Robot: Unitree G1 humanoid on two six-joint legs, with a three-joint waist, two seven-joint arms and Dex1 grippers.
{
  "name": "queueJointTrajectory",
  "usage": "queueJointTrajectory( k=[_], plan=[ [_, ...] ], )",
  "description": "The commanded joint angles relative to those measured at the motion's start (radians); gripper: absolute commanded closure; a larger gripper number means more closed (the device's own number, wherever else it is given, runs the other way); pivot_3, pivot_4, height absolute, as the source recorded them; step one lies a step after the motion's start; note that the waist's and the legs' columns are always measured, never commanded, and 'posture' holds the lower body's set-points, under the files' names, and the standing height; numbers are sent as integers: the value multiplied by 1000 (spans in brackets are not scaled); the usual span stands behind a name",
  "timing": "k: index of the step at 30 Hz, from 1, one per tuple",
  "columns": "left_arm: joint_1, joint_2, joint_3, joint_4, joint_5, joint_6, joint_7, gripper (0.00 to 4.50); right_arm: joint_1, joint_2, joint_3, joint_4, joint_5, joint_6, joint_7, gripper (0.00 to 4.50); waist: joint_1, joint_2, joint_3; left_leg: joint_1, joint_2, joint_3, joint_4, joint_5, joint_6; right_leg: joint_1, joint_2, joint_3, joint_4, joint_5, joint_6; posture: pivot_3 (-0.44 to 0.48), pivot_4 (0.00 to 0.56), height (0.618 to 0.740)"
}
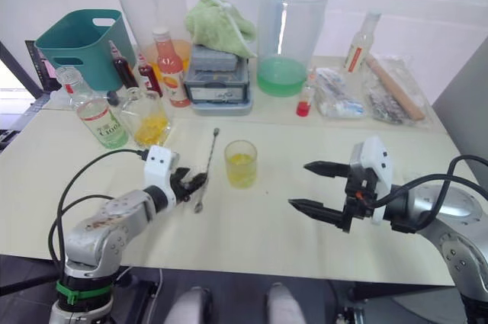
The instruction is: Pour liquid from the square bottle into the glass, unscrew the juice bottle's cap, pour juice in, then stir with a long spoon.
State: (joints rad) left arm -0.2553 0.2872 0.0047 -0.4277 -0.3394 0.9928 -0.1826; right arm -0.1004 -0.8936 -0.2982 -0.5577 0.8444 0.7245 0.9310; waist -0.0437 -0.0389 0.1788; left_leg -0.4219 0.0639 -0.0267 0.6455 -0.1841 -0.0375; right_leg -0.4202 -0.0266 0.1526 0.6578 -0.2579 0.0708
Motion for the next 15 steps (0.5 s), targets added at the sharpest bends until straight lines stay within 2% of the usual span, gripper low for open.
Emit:
queueJointTrajectory(
  k=[1, 8, 11, 15],
  plan=[
    [11, 2, -51, -54, 56, 46, 58, 667, -9, -8, -19, -17, 8, -14, -4, 0, -1, 0, 0, 0, 0, 0, 0, 0, 0, 0, 0, 0, 0, 0, 0, 0, 150, 719],
    [-1, -14, -130, -50, 104, 109, 97, 667, -4, -14, -23, -13, -9, -19, -6, 0, 0, 0, 0, 1, 0, 0, 0, 0, 0, 1, 0, 0, 0, 0, 0, 0, 150, 719],
    [1, -42, -131, -50, 116, 145, 119, 1452, -4, -9, -23, -11, -17, -24, -12, 0, 1, 0, -1, 1, 0, 0, 0, 0, 0, 2, 0, 0, 0, 0, 0, 0, 150, 719],
    [2, -53, -105, -37, 128, 157, 126, 2763, -8, -4, -12, -5, -26, -29, -11, 0, 2, 0, -2, 1, -1, 0, 0, 0, 0, 2, 0, 0, -1, 0, 0, 0, 150, 719]
  ],
)
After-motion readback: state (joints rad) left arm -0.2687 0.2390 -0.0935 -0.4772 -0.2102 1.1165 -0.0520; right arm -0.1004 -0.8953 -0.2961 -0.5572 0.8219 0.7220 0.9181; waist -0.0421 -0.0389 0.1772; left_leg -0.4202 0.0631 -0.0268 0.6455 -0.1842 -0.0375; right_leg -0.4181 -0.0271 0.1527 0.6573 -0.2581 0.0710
